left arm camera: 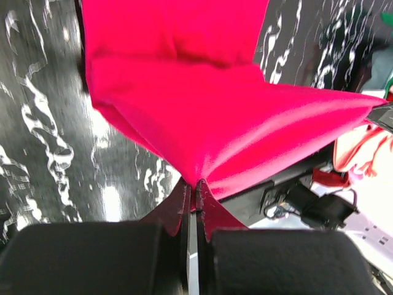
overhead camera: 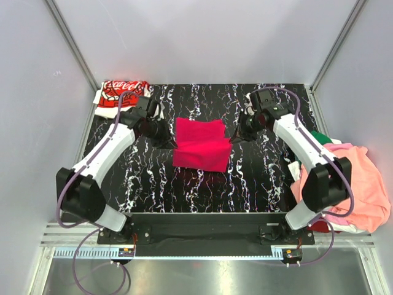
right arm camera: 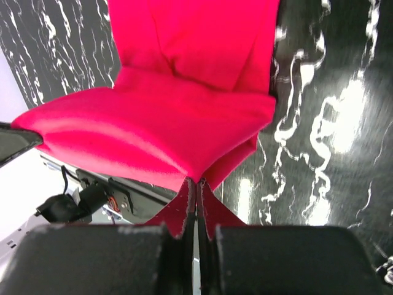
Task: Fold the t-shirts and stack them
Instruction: Fold the tshirt
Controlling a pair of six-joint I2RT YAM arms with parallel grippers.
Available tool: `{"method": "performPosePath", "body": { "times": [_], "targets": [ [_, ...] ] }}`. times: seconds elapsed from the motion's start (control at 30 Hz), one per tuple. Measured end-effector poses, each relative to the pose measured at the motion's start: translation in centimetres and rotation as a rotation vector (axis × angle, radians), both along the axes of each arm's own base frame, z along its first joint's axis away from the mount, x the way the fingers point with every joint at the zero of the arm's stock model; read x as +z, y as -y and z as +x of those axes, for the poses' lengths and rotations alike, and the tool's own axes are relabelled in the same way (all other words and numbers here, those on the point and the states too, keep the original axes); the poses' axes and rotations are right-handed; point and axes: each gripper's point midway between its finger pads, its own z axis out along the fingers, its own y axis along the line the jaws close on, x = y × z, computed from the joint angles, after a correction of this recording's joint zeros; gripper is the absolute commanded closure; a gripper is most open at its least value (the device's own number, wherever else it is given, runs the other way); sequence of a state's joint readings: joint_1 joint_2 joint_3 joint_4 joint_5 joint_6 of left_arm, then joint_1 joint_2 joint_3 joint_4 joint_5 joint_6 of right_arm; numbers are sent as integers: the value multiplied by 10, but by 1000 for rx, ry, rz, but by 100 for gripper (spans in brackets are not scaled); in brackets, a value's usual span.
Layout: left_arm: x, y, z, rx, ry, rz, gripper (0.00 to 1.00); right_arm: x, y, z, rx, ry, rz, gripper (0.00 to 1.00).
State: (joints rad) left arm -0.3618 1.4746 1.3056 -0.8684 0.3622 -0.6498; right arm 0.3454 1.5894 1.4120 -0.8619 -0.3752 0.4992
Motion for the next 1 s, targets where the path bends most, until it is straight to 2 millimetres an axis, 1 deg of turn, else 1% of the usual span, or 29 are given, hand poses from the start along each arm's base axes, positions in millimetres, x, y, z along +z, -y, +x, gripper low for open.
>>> {"method": "performPosePath", "body": {
  "times": [0.07, 0.17, 0.3, 0.43, 0.57, 0.63, 0.67, 0.7, 0.73, 0.77, 0.8, 0.83, 0.87, 0.93, 0.97, 1.0],
  "targets": [
    [-2, -1, 13, 3, -2, 6, 100, 2, -2, 13, 9, 12, -5, 100],
    [-7, -3, 27, 6, -19, 15, 100, 4, -5, 30, 21, 27, -10, 100],
    [-14, -4, 45, 10, -40, 19, 100, 3, -6, 50, 25, 29, -18, 100],
    [-13, -4, 68, 17, -41, 13, 100, 0, -7, 68, 24, 23, -26, 100],
    [-10, -5, 99, 26, -26, 7, 99, -1, -10, 94, 22, 34, -27, 100],
    [-9, -5, 118, 33, -15, 1, 97, 0, -13, 116, 17, 53, -25, 100],
    [-11, -6, 129, 40, -14, -2, 81, -2, -14, 127, 12, 54, -26, 100],
    [-13, -7, 139, 41, -12, -4, 74, -2, -16, 141, 6, 66, -22, 71],
    [-15, -7, 153, 47, -6, -13, 62, -2, -18, 157, -3, 82, -15, 54],
    [-19, -8, 170, 55, 0, -20, 41, -6, -19, 170, -13, 94, -12, 45],
    [-22, -8, 187, 57, 6, -36, 21, -7, -20, 185, -22, 115, -10, 33],
    [-27, -9, 208, 62, 27, -53, 2, -11, -20, 202, -37, 132, -10, 30],
    [-34, -11, 224, 69, 38, -67, 1, -17, -20, 217, -47, 148, -6, 29],
    [-50, -15, 250, 91, 38, -97, 1, -31, -18, 237, -70, 156, 7, 28],
    [-59, -18, 257, 99, 32, -109, 1, -41, -16, 241, -79, 141, 7, 28],
    [-67, -21, 259, 109, 13, -115, 1, -52, -14, 241, -85, 118, 6, 28]
  ]
}}
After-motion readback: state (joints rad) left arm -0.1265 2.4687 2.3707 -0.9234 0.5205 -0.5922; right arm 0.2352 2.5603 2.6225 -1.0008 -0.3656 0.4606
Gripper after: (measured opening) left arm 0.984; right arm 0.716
